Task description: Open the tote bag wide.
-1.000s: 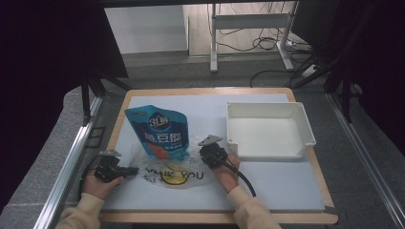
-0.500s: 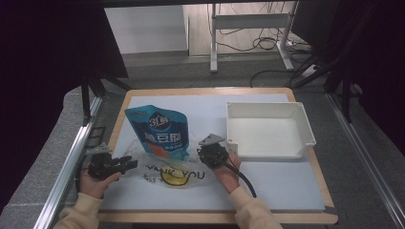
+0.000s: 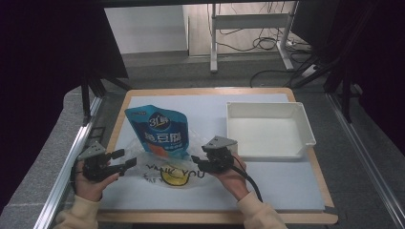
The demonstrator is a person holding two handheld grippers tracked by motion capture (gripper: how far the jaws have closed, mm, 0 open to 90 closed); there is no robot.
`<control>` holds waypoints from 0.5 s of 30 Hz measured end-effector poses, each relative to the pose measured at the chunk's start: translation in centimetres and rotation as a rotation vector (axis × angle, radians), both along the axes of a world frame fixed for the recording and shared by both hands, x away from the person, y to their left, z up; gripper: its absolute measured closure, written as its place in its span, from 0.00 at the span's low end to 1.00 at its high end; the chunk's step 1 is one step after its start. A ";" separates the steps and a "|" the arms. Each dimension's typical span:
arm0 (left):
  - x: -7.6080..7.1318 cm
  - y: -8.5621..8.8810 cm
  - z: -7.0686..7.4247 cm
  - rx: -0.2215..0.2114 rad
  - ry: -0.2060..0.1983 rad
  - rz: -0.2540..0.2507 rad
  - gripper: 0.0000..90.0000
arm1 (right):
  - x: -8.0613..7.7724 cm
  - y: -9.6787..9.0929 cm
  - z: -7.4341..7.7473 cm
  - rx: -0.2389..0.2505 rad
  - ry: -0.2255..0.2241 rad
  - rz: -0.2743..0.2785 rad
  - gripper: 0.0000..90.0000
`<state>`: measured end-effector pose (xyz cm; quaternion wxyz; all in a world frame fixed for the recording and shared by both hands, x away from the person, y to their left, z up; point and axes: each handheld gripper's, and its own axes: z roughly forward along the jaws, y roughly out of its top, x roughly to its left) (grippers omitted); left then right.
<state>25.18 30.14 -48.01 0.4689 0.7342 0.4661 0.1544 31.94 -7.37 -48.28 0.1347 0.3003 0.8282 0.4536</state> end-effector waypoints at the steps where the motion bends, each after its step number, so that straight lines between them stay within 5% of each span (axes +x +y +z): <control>1: -0.2 0.0 0.0 -0.001 -0.004 0.002 0.33 | -0.2 -0.1 0.1 0.007 0.001 0.011 0.49; 15: -2.4 -1.3 -1.3 0.037 -0.026 -0.024 0.30 | -1.0 -1.8 1.1 0.065 0.003 0.080 0.42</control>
